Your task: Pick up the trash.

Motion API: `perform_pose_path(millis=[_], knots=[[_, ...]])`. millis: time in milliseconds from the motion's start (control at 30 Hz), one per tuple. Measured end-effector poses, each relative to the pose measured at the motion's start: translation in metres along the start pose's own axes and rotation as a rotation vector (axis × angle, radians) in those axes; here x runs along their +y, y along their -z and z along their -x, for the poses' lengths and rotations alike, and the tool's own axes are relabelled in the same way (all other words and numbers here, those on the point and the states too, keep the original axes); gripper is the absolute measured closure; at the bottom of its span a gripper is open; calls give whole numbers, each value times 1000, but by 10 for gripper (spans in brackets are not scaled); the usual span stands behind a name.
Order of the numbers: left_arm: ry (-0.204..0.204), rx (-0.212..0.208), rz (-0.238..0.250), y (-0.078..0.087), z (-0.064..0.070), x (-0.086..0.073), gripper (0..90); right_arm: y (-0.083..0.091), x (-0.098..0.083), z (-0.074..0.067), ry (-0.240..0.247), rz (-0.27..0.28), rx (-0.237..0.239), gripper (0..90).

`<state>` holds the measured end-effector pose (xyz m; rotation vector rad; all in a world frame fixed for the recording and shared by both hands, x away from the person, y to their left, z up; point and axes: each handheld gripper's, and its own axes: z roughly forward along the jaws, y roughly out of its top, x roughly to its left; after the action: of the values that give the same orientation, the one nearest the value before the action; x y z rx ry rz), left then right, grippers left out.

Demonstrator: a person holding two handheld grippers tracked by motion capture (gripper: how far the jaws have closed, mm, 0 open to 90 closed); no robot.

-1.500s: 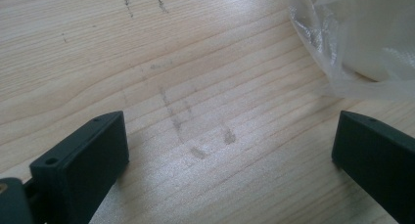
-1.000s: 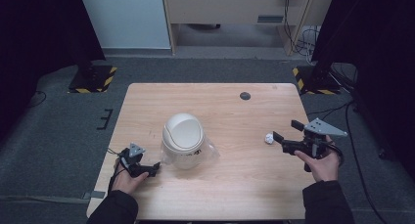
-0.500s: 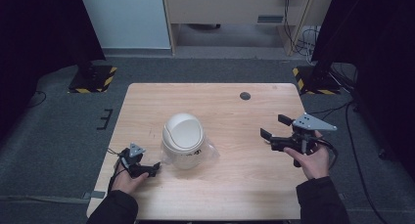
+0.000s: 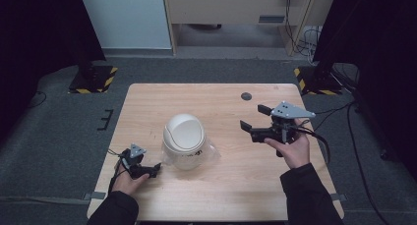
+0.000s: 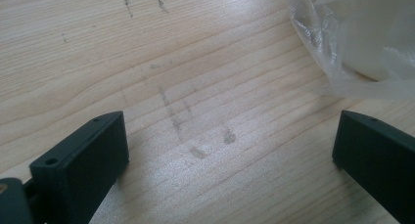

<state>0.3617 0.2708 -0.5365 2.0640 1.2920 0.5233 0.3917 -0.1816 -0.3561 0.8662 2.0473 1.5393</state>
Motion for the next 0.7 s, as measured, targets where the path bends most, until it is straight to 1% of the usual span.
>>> perform_pose_path(millis=[67,100,167,200,267,367,467,700], knots=[[0,0,0,0,0,0,0,-2,2,-1,0,3,0,146],[0,0,0,0,0,0,0,-6,8,-4,7,4,2,147],[0,0,0,0,0,0,0,-8,10,-4,11,4,4,147],[0,0,0,0,0,0,0,-13,14,-8,17,-1,10,148],[0,0,0,0,0,0,0,-15,16,-8,23,-5,11,147],[0,0,0,0,0,0,0,-23,20,-12,32,-18,16,148],[0,1,0,0,0,0,0,-33,26,-16,31,-17,25,148],[0,0,0,0,0,0,0,-44,30,-23,29,-8,34,152]])
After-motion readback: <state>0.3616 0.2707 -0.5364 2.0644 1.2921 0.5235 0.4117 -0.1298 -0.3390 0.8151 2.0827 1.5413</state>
